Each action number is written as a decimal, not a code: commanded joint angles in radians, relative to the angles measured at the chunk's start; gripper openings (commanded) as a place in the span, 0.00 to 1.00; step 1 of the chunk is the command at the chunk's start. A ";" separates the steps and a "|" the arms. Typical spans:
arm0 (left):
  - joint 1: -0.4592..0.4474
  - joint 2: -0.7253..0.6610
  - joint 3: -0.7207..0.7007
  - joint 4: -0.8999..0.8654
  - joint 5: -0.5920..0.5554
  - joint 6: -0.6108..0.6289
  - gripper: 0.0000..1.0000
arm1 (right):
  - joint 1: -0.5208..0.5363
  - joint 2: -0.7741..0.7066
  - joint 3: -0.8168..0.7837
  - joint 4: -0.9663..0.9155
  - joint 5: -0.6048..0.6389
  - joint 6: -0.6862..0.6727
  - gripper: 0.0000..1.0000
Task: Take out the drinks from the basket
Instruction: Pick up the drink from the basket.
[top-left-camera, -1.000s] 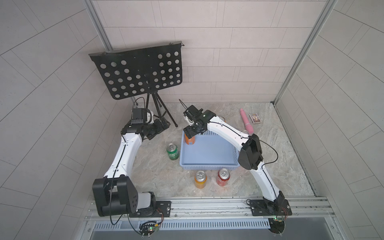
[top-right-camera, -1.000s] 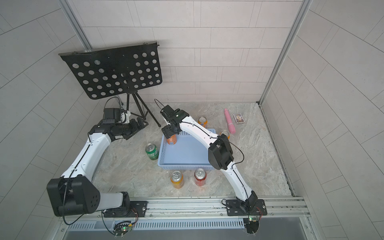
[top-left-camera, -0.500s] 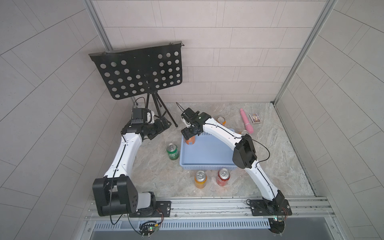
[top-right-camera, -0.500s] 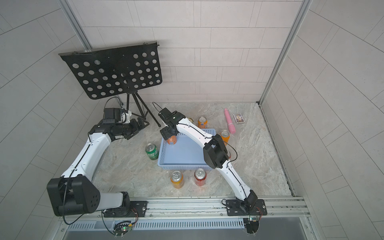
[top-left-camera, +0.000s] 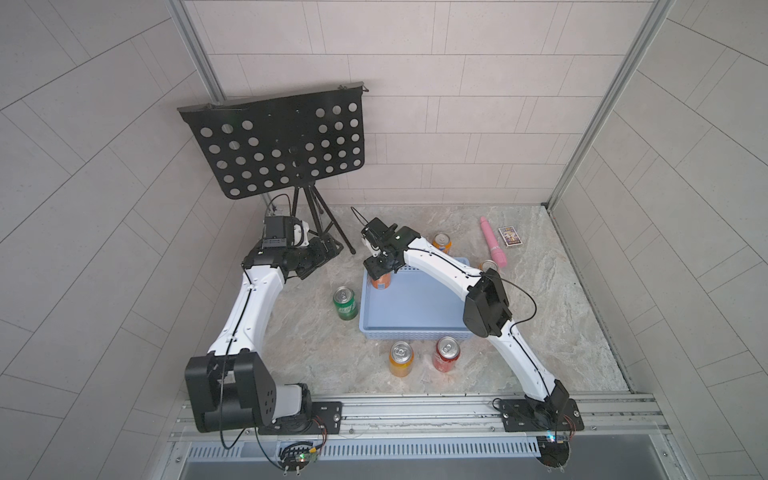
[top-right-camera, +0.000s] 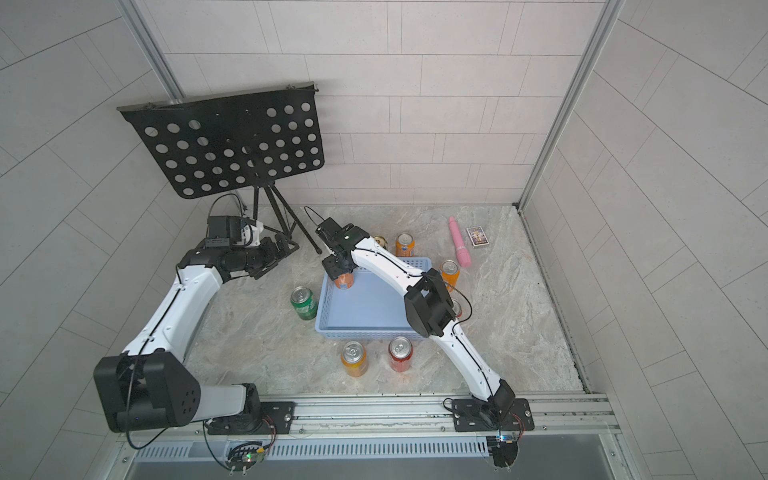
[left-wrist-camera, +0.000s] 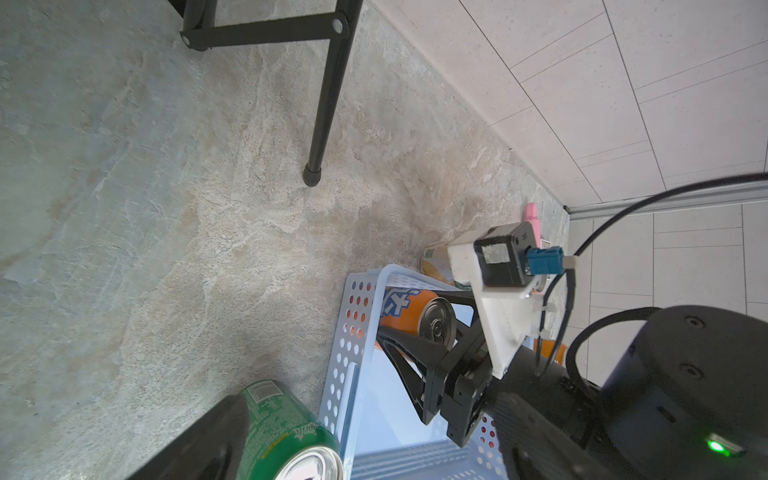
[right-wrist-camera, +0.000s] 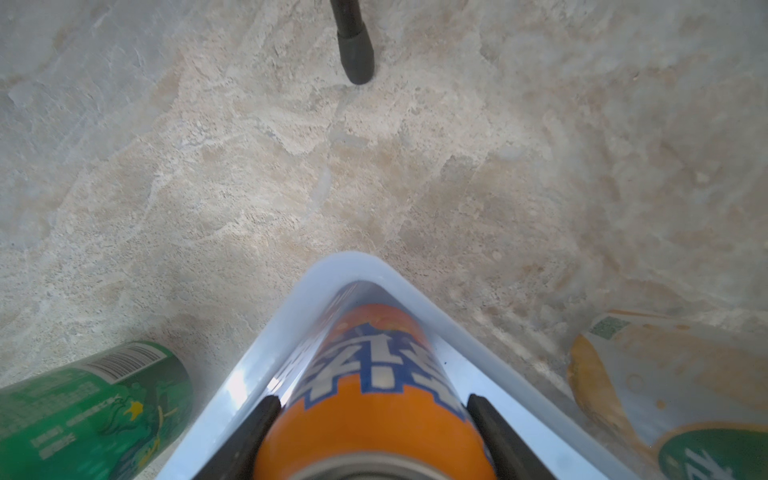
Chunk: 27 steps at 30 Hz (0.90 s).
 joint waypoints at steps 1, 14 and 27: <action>0.006 -0.003 0.006 0.017 0.006 0.001 1.00 | -0.001 -0.019 -0.005 -0.030 0.027 0.014 0.51; 0.006 0.005 -0.012 0.055 -0.004 -0.028 1.00 | 0.021 -0.258 -0.091 -0.073 0.076 0.005 0.32; 0.011 -0.005 0.007 0.048 -0.062 -0.047 1.00 | 0.137 -0.437 -0.146 -0.072 0.090 0.024 0.29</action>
